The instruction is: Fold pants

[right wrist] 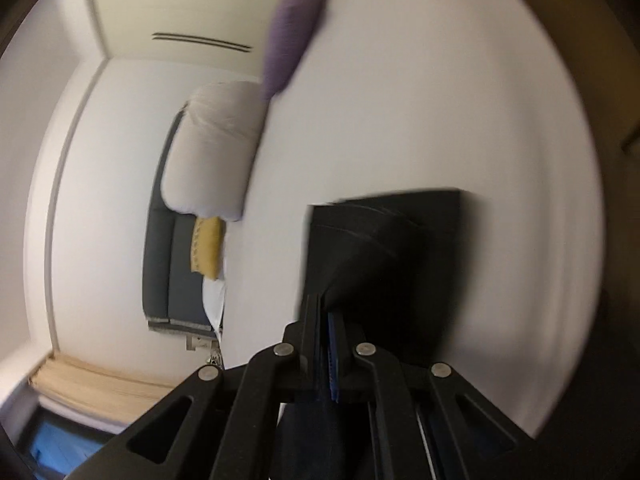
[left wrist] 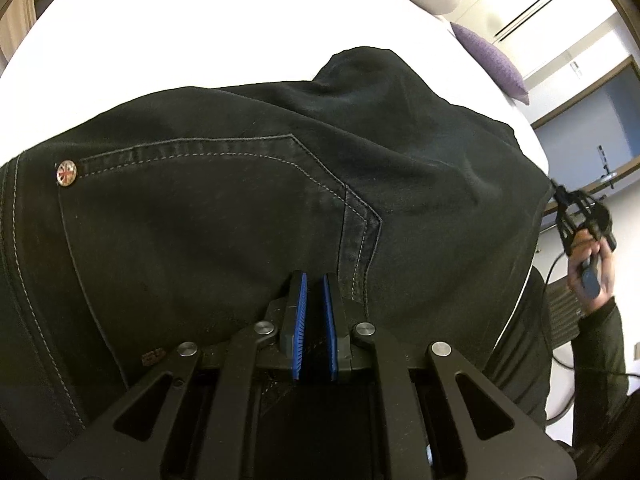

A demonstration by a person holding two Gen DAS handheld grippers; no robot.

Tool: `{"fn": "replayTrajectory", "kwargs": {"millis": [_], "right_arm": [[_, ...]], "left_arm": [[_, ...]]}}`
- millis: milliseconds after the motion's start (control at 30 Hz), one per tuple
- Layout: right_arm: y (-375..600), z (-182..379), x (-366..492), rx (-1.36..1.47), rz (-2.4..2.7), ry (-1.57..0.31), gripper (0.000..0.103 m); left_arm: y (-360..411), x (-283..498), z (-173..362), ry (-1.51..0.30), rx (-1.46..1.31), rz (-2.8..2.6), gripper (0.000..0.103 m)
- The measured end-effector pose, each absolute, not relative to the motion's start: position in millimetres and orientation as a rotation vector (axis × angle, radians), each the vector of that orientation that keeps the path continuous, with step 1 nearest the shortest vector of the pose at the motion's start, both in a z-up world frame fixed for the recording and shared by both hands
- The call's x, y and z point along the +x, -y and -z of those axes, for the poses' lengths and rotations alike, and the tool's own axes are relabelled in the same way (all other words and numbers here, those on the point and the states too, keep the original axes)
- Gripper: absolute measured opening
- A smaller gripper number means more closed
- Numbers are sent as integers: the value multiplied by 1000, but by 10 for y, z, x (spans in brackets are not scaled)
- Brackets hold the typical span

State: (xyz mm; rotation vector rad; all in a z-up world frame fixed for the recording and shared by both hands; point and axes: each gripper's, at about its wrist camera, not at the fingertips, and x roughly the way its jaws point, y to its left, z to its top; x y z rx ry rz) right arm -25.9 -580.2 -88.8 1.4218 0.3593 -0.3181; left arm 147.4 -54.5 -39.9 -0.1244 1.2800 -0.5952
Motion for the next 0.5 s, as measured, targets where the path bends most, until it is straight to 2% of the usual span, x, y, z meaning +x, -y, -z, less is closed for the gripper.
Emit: {"fn": "replayTrajectory", "kwargs": {"millis": [100, 133, 167, 200, 267, 333, 367, 433, 500], "right_arm": [[5822, 958, -153, 1445, 260, -372, 10], [5837, 971, -102, 1452, 252, -384, 17], [5846, 970, -77, 1452, 247, -380, 29], [5858, 974, -67, 1453, 248, -373, 35], [5863, 1015, -46, 1466, 265, -352, 37], [5889, 1136, -80, 1511, 250, -346, 36], [5900, 1192, -80, 1525, 241, -351, 24], [5900, 1242, -89, 1505, 238, -377, 7], [5898, 1254, -95, 1474, 258, -397, 5]], "left_arm": [[587, 1494, 365, -1285, -117, 583, 9], [602, 1494, 356, -1286, -115, 576, 9], [609, 1489, 348, -1286, -114, 572, 9], [611, 1484, 338, -1286, -112, 566, 9], [635, 1468, 314, -1285, -107, 555, 9], [653, 1447, 305, -1285, -101, 549, 9], [654, 1435, 306, -1285, -97, 547, 9], [667, 1432, 294, -1288, -89, 545, 9], [676, 1435, 281, -1291, -83, 544, 9]]}}
